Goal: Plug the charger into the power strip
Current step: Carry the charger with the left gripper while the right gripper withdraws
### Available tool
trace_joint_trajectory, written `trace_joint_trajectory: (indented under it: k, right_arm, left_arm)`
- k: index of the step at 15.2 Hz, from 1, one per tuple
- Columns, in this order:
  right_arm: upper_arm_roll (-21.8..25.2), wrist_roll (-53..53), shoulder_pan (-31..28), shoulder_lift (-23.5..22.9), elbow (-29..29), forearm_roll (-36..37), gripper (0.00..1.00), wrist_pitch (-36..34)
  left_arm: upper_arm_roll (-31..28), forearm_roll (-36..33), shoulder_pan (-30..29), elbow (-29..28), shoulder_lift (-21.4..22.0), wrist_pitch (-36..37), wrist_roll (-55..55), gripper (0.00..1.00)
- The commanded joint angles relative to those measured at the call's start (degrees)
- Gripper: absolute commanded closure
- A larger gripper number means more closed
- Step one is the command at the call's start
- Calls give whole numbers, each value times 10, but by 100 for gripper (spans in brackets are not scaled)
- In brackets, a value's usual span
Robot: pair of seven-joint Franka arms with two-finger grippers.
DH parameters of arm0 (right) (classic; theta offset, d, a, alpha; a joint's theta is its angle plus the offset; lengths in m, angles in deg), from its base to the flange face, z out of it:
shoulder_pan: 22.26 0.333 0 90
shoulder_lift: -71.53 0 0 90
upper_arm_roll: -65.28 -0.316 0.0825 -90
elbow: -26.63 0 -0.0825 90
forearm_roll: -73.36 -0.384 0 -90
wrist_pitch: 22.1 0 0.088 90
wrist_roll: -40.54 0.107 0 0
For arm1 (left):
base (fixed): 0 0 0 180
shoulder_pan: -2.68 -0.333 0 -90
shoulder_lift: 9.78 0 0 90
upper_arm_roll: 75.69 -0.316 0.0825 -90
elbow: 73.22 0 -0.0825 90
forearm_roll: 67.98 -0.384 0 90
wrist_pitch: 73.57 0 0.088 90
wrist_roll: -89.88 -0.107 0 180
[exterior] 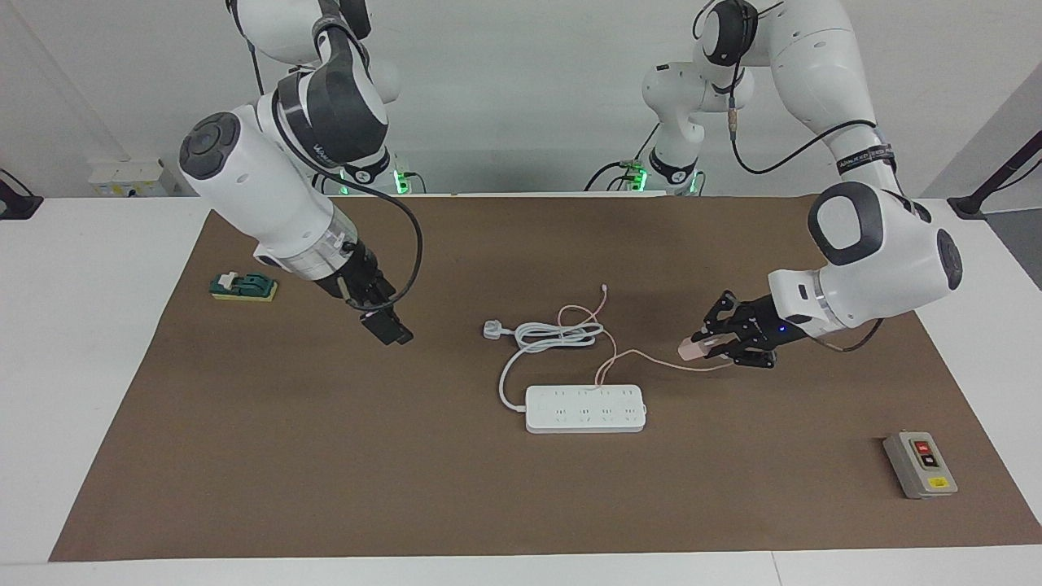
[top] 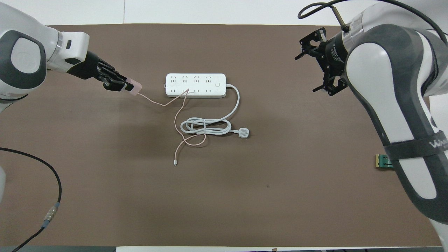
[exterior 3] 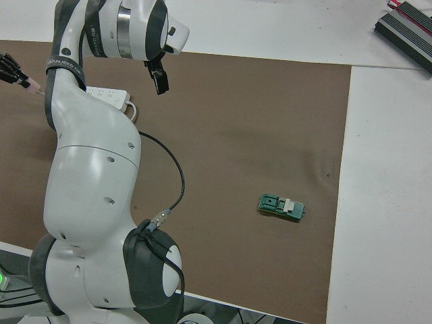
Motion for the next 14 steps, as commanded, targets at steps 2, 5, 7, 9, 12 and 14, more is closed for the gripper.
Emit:
trace_joint_trajectory:
  k: [2, 5, 7, 9, 12, 14]
  right_arm:
    - [-4, -150, -23, 36, -1, 60, 0, -15]
    - [-6, -278, -43, 57, -10, 82, 0, -28]
    - [-8, -361, -58, 73, -19, 96, 0, -35]
    - [-8, -440, -74, 96, -40, 99, 0, -35]
    - [-9, -526, -95, 142, -84, 101, 0, -35]
    - [-9, -570, -108, 170, -114, 101, 0, -35]
  left_arm:
    - [-6, -45, 38, 16, -12, -53, -12, 98]
    - [-5, -75, 67, 9, -12, -122, -22, 98]
    - [-6, -86, 80, -6, -11, -145, -40, 98]
    - [-7, -99, 94, -25, -10, -172, -41, 98]
    - [-6, -126, 109, -70, 0, -208, -42, 97]
    - [-6, -127, 114, -77, 1, -217, -42, 97]
